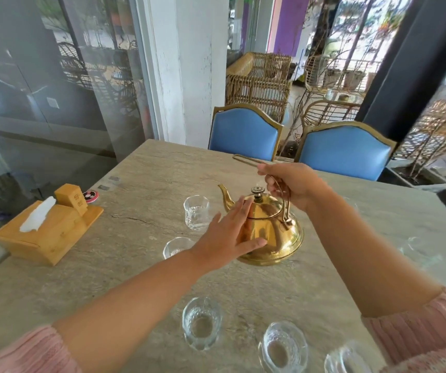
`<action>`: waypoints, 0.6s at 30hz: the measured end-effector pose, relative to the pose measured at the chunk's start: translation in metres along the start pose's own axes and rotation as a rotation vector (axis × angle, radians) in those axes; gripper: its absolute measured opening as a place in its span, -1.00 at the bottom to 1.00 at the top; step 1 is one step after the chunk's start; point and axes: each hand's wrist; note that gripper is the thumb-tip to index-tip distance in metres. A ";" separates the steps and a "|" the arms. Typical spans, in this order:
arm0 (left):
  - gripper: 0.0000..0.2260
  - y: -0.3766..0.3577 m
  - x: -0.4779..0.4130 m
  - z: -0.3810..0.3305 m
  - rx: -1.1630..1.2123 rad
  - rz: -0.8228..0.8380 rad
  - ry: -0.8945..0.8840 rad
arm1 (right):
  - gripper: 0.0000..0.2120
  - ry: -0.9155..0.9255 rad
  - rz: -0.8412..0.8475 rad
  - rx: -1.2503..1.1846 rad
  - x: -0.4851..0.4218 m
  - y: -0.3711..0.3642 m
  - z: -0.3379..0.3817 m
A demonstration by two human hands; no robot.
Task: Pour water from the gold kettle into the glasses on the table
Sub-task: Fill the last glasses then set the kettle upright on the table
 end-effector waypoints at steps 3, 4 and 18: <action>-0.23 -0.006 -0.004 -0.010 -0.009 0.032 -0.056 | -0.87 -0.050 0.070 -0.071 0.016 0.019 -0.003; -0.23 -0.008 -0.006 -0.014 -0.014 0.048 -0.069 | -0.83 -0.065 0.081 -0.091 0.022 0.025 -0.005; -0.24 -0.070 -0.032 -0.050 -0.235 0.204 -0.097 | -0.84 0.078 -0.478 -0.177 0.075 0.043 -0.082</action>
Point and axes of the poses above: each hand's wrist, its own x-axis away from the middle knuckle, its own y-axis out of the back of the hand, z = x × y, and after that the axes turned 1 degree about -y, right-handed
